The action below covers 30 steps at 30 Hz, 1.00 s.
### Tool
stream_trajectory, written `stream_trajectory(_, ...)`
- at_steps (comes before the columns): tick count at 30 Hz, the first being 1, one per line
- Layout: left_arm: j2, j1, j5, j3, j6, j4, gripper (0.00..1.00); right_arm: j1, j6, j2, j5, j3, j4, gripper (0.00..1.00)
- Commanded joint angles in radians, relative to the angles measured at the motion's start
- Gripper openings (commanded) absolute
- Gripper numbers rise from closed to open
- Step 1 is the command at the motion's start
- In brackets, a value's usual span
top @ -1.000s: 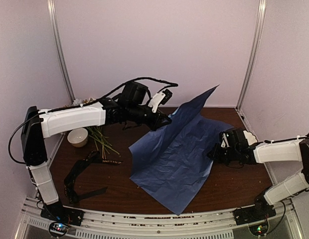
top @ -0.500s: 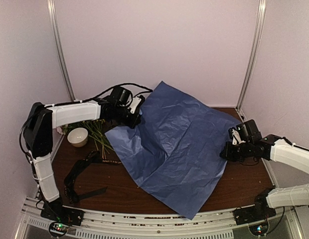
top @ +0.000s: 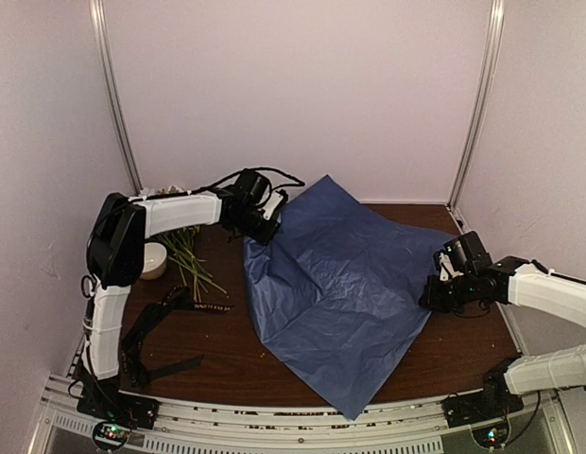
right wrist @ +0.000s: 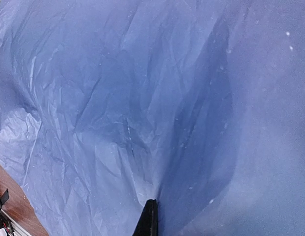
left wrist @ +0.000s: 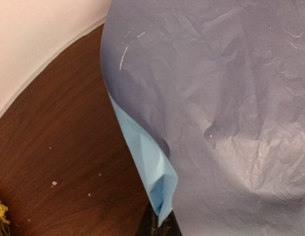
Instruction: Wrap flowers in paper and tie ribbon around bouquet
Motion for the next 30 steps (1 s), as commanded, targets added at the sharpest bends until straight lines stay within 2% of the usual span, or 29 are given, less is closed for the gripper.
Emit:
stream_trajectory(1,0.082,0.011,-0.075,0.134,0.04,-0.071,0.04,-0.003,0.019,-0.02,0.047,-0.01,-0.001,0.01)
stream_trajectory(2,0.096,0.01,-0.085,0.161,0.046,-0.086,0.07,-0.003,0.021,-0.029,0.057,-0.013,-0.007,0.06)
stream_trajectory(5,0.131,0.011,-0.122,0.229,0.062,-0.129,0.28,-0.003,0.024,-0.063,0.072,-0.013,-0.035,0.14)
stream_trajectory(8,0.124,0.012,-0.108,0.287,0.084,-0.159,0.37,-0.002,0.025,-0.102,0.081,-0.004,-0.065,0.15)
stream_trajectory(11,0.071,0.012,0.011,0.299,0.092,-0.161,0.37,-0.003,0.03,-0.144,0.069,-0.008,-0.051,0.05)
stream_trajectory(12,0.049,0.012,0.047,0.293,0.09,-0.161,0.35,-0.003,0.034,-0.156,0.059,-0.013,-0.032,0.03)
stream_trajectory(13,0.006,0.011,0.069,0.264,0.088,-0.162,0.37,-0.003,0.049,-0.167,0.044,-0.02,0.003,0.03)
stream_trajectory(17,-0.007,0.019,-0.068,0.239,0.132,-0.187,0.44,-0.002,0.076,-0.139,0.01,-0.016,0.024,0.05)
stream_trajectory(20,-0.014,0.037,-0.067,0.247,0.135,-0.261,0.46,0.005,0.138,-0.133,-0.017,-0.053,0.081,0.0)
stream_trajectory(24,-0.153,0.036,-0.014,0.072,0.114,-0.292,0.52,0.018,0.257,-0.184,-0.008,-0.149,0.205,0.0)
stream_trajectory(30,-0.328,-0.026,0.091,-0.311,0.038,-0.209,0.55,0.07,0.313,-0.219,0.079,-0.186,0.22,0.0)
